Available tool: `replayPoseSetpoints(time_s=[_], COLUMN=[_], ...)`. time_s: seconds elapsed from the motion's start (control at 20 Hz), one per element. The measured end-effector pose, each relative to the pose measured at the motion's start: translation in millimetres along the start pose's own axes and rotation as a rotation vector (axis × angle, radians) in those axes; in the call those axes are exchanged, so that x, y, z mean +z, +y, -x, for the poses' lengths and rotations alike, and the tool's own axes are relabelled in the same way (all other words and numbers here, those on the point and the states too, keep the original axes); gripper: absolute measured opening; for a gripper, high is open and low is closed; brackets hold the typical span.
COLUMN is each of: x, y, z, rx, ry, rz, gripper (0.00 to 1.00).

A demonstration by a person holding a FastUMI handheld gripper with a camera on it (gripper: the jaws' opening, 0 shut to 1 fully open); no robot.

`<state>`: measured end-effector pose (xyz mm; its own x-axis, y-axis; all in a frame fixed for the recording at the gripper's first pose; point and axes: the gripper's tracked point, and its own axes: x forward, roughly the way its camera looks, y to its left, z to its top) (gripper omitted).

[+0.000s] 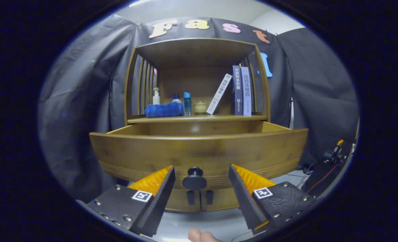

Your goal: Pull open the drawer, take out the items inside it, and place them on the countertop above the cabinet.

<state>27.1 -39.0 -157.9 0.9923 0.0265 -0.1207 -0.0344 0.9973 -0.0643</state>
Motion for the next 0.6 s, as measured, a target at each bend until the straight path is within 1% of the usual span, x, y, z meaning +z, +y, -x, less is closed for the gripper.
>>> replayPoseSetpoints(time_s=[0.1, 0.2, 0.35, 0.45, 0.55, 0.6], x=[26.4, 49.0, 73.8, 78.6, 72.7, 62.7], y=[2.0, 7.9, 29.3, 41.4, 48.4, 51.0], z=[-2.5, -10.8, -34.8, -57.3, -84.6, -105.1], rx=[-0.007, -0.002, 0.044, 0.073, 0.085, 0.085], ry=[0.000, 0.011, 0.064, 0.136, 0.239, 0.295], rz=[0.021, 0.036, 0.042, 0.078, 0.111, 0.116], gripper=[0.99, 0.99, 0.99, 0.99, 0.98, 0.97])
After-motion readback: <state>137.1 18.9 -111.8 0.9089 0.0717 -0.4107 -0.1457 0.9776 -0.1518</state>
